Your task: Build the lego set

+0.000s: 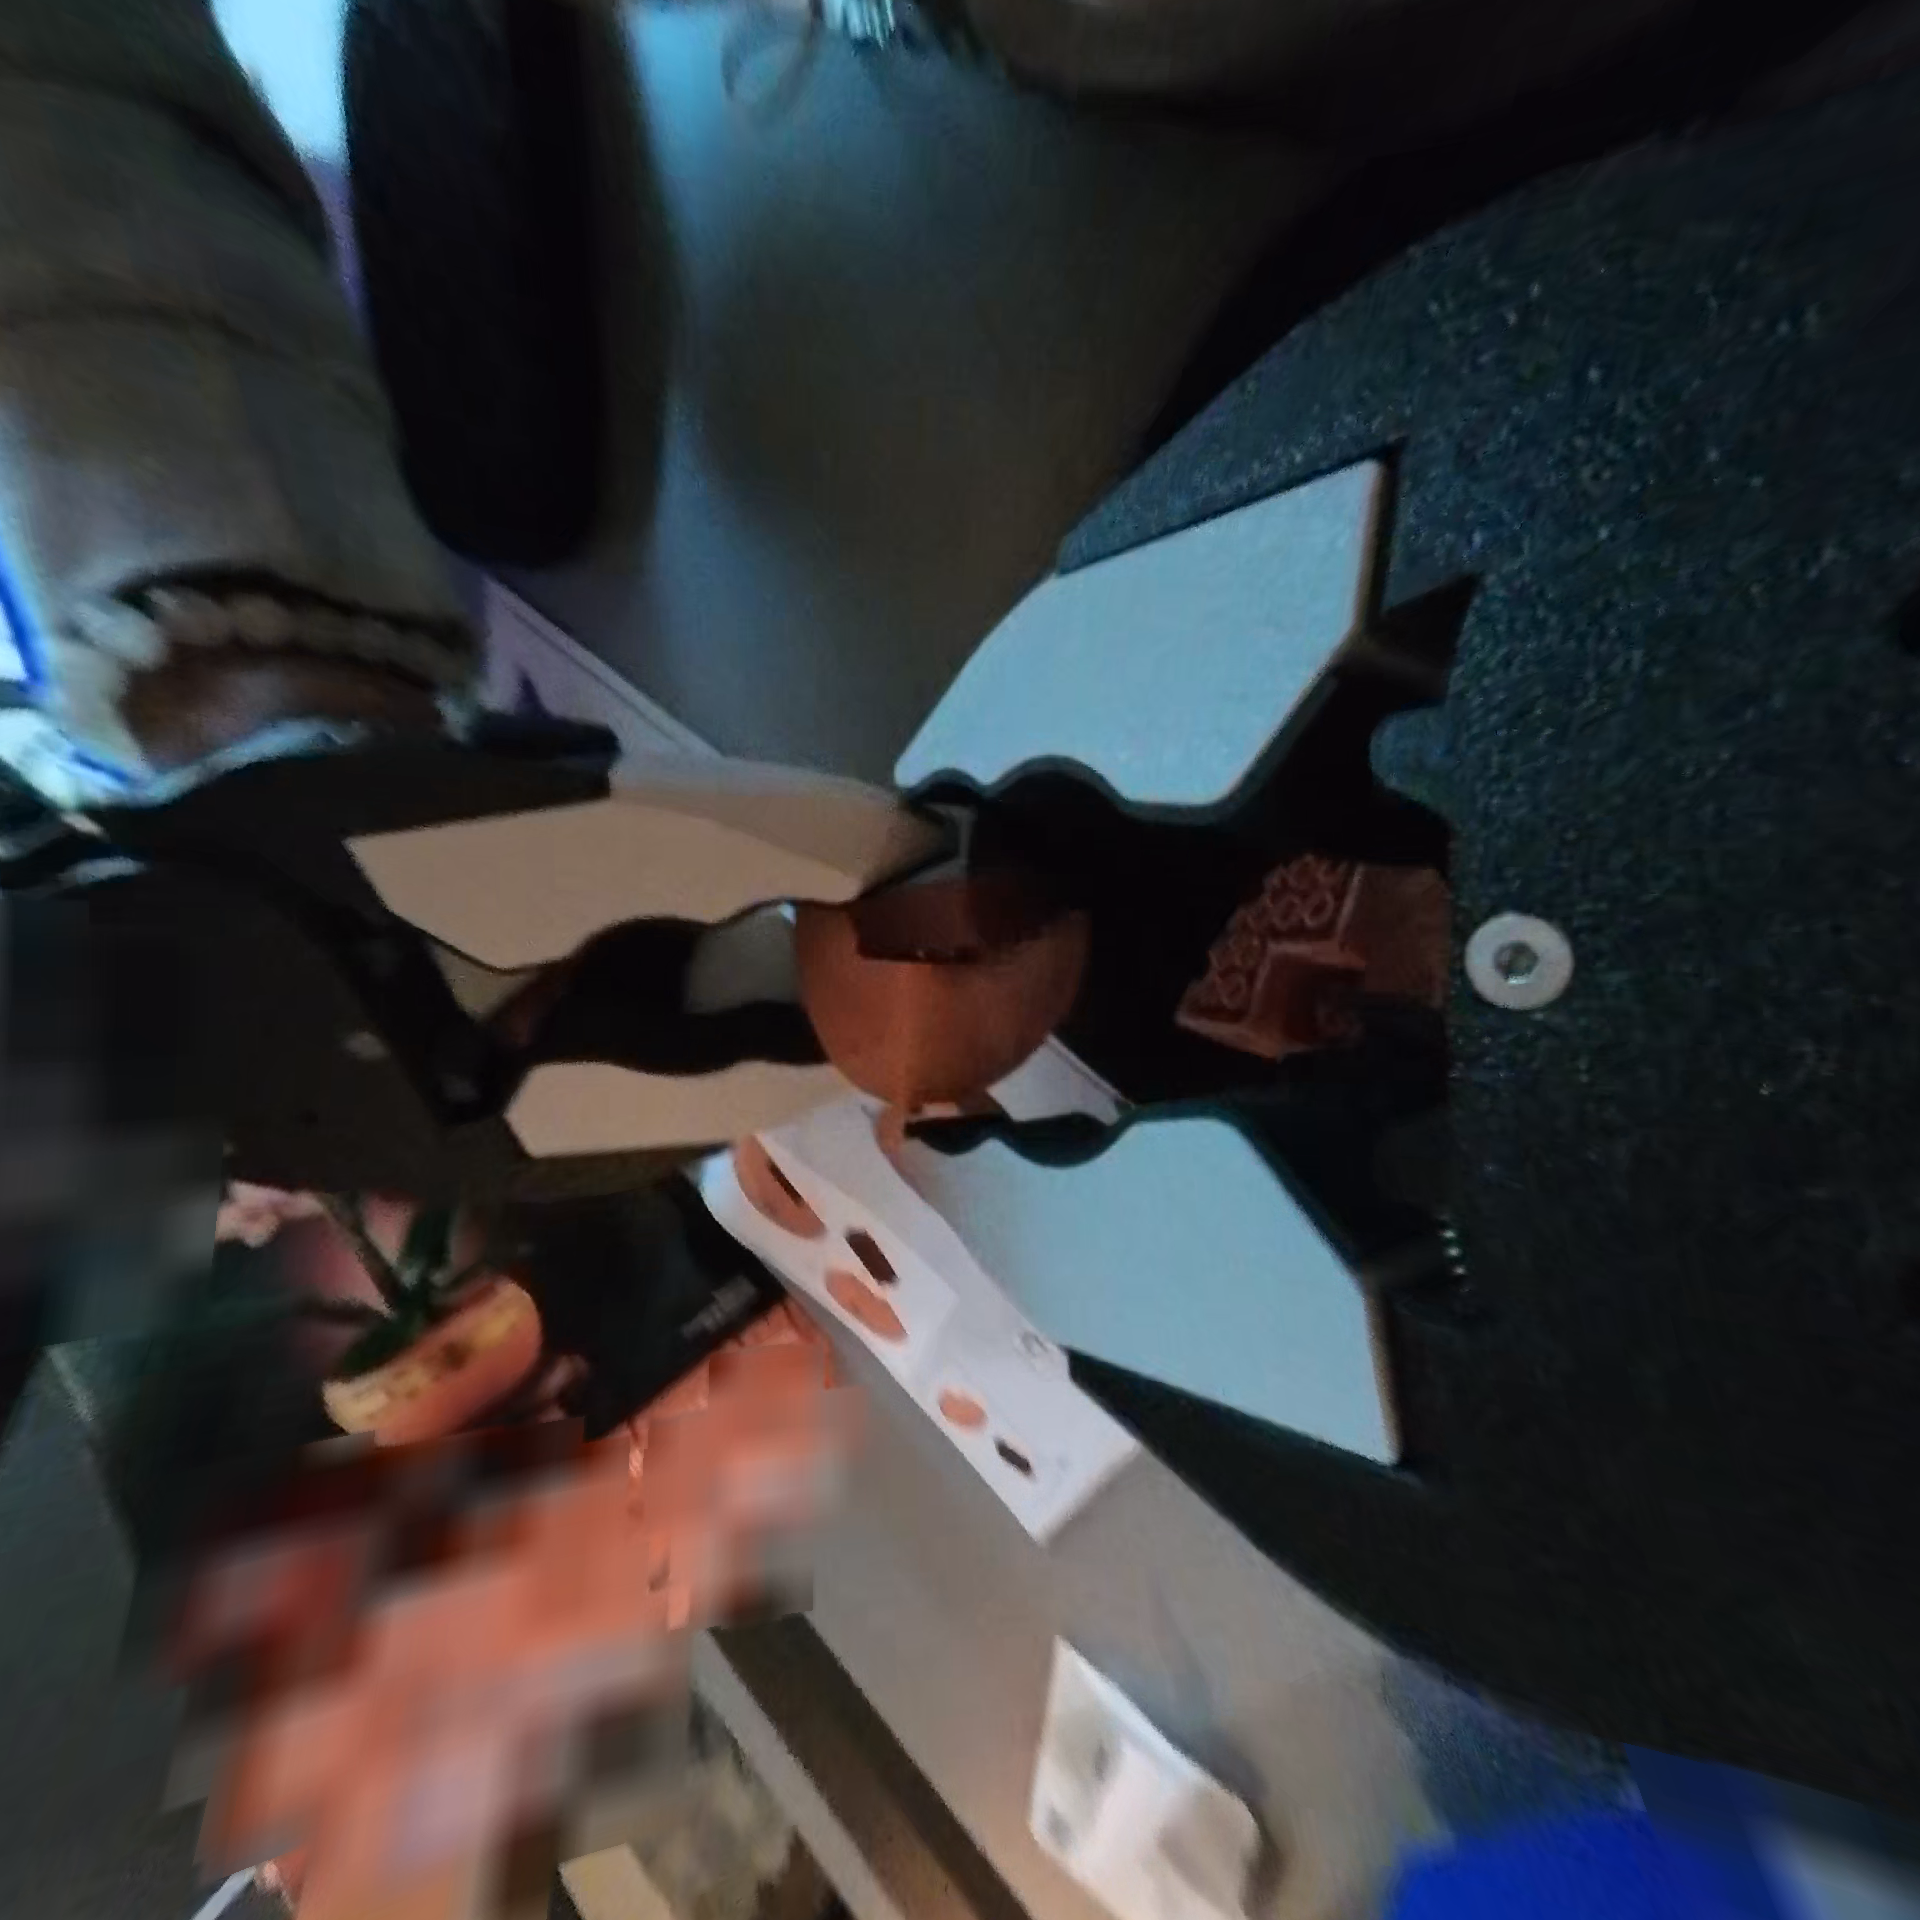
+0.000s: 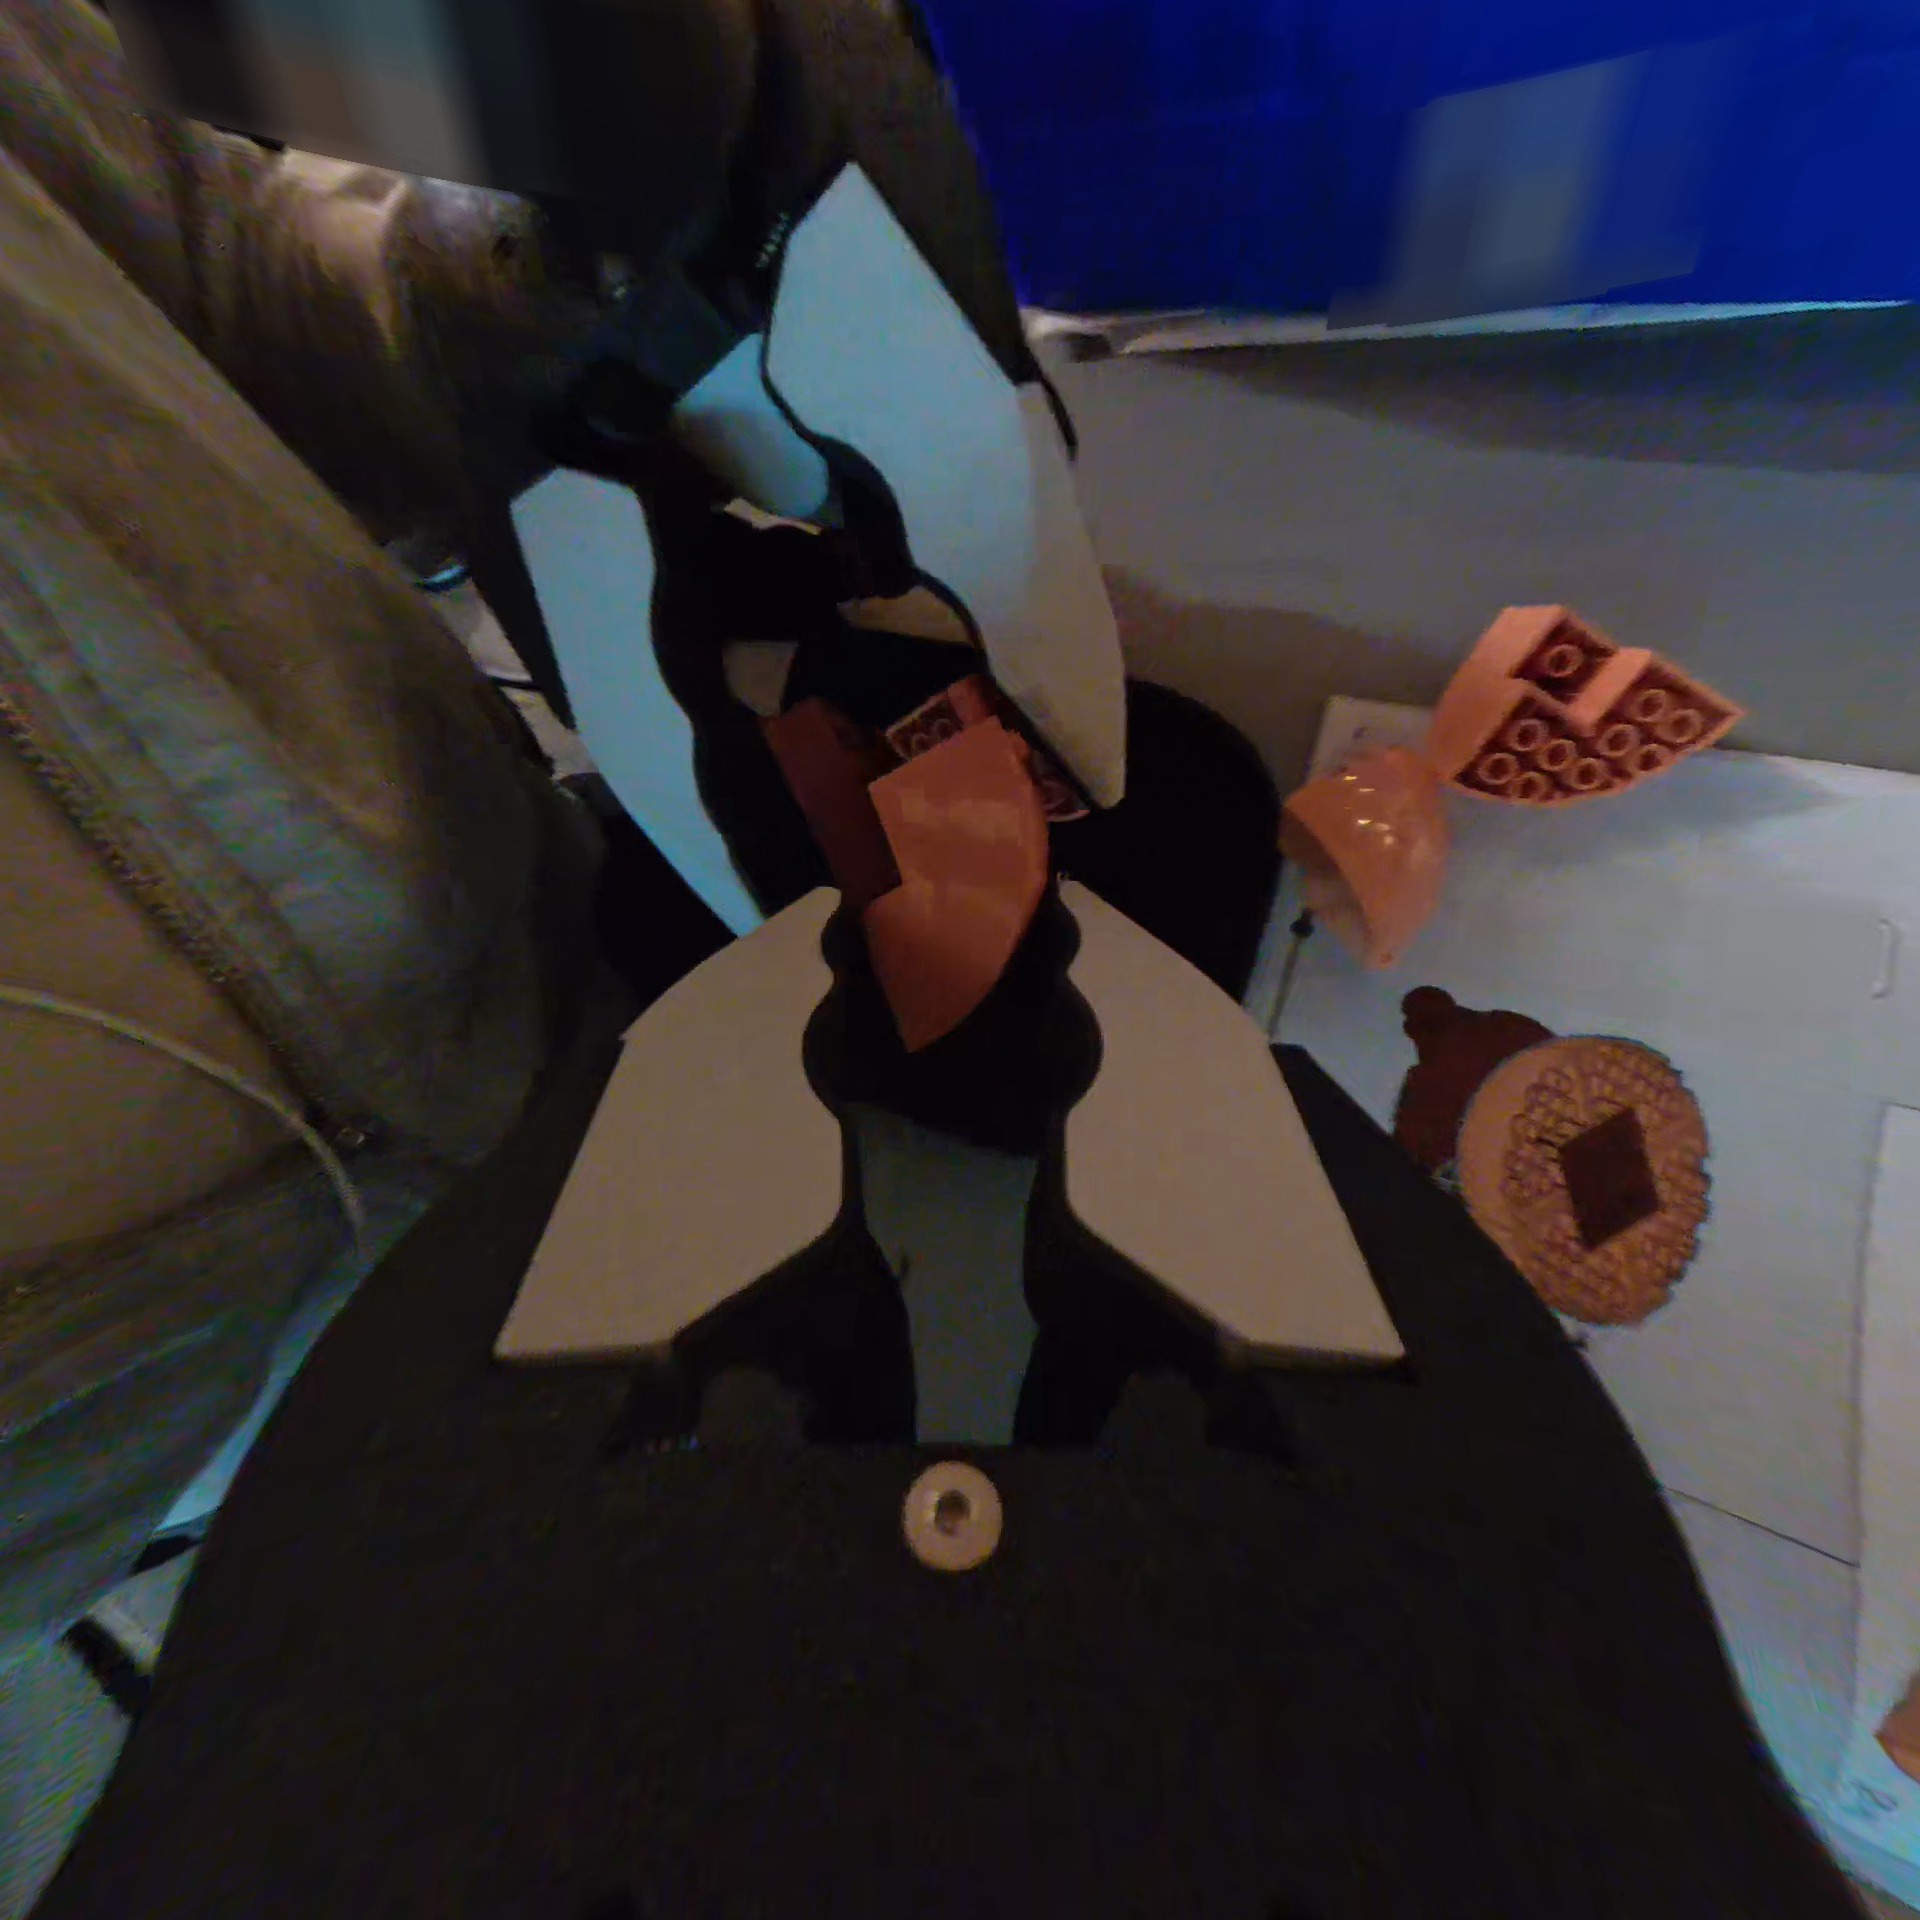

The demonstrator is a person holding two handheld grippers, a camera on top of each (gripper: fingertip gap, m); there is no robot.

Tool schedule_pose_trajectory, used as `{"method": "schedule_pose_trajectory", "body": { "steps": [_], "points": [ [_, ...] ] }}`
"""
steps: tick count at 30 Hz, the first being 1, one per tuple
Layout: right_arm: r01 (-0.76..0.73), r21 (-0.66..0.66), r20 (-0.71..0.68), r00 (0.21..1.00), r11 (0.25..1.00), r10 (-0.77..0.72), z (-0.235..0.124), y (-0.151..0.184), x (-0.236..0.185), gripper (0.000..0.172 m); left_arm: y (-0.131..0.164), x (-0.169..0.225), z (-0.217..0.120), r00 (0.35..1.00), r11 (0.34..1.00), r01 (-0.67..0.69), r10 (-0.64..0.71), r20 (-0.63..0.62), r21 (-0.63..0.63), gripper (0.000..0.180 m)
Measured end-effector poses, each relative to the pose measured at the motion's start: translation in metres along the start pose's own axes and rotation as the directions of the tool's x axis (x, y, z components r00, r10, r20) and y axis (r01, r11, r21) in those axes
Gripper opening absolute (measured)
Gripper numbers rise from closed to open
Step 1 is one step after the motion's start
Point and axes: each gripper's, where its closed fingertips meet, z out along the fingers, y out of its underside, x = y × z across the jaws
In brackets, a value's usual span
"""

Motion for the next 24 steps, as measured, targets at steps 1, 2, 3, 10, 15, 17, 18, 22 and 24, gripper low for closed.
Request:
{"method": "schedule_pose_trajectory", "body": {
  "steps": [1,2,3,10,15,17,18,22,24],
  "points": [
    [-0.014,0.002,0.031,0.999,1.000,0.014,0.000,0.000,-0.004,0.031,-0.003,0.005,-0.002,0.999,0.999,0.022,-0.021,-0.035,0.026,0.055],
    [-0.027,0.004,0.052,0.998,1.000,0.027,0.000,0.000,-0.007,0.031,-0.004,0.006,-0.003,0.998,0.998,0.040,-0.038,-0.052,0.038,0.054],
    [-0.038,0.003,0.075,0.997,0.999,0.037,0.000,0.000,-0.010,0.031,-0.005,0.008,-0.004,0.996,0.997,0.060,-0.056,-0.071,0.047,0.053],
    [-0.084,-0.097,0.206,0.973,0.992,0.103,-0.001,0.009,-0.027,0.032,-0.009,0.025,-0.007,0.969,0.982,0.175,-0.159,-0.187,0.074,0.048],
    [-0.112,-0.109,0.257,0.957,0.988,0.137,-0.006,0.004,-0.032,0.032,-0.015,0.027,-0.009,0.924,0.942,0.319,-0.284,-0.256,0.106,0.047],
    [-0.097,-0.093,0.259,0.959,0.991,0.118,-0.006,0.001,-0.033,0.032,-0.016,0.027,-0.010,0.917,0.934,0.337,-0.296,-0.268,0.123,0.046],
    [-0.101,-0.087,0.264,0.957,0.991,0.120,-0.006,0.000,-0.033,0.032,-0.017,0.027,-0.011,0.914,0.931,0.342,-0.299,-0.275,0.124,0.046],
    [-0.153,-0.059,0.333,0.929,0.987,0.163,-0.007,0.000,-0.038,0.033,-0.019,0.029,-0.011,0.894,0.919,0.378,-0.331,-0.302,0.113,0.047],
    [-0.199,-0.014,0.400,0.897,0.980,0.188,-0.010,-0.004,-0.043,0.033,-0.024,0.030,-0.012,0.872,0.902,0.416,-0.361,-0.330,0.113,0.047]
  ]
}}
